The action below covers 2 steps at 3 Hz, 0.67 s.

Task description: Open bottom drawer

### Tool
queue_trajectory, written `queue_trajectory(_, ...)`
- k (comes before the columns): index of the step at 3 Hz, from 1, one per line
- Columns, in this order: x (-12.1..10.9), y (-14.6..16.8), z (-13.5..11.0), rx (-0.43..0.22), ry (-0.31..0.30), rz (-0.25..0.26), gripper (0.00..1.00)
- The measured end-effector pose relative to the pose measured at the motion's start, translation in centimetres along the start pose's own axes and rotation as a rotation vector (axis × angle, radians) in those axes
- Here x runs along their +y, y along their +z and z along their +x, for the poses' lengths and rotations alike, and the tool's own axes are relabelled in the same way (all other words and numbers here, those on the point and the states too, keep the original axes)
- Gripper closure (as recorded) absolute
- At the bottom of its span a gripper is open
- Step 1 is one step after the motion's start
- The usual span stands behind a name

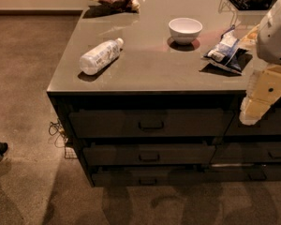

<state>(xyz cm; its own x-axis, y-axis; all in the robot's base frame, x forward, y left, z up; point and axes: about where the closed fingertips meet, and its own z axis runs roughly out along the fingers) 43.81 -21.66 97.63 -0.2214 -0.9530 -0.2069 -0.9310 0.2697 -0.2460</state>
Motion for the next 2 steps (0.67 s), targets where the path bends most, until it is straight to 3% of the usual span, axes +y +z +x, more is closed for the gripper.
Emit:
queue_trajectory(1, 0.0, 0.0, 0.0, -0.001, 0.000, 0.001, 0.00)
queue_trajectory(2, 0.6, 1.2, -0.4, -0.049, 0.014, -0.004, 0.00)
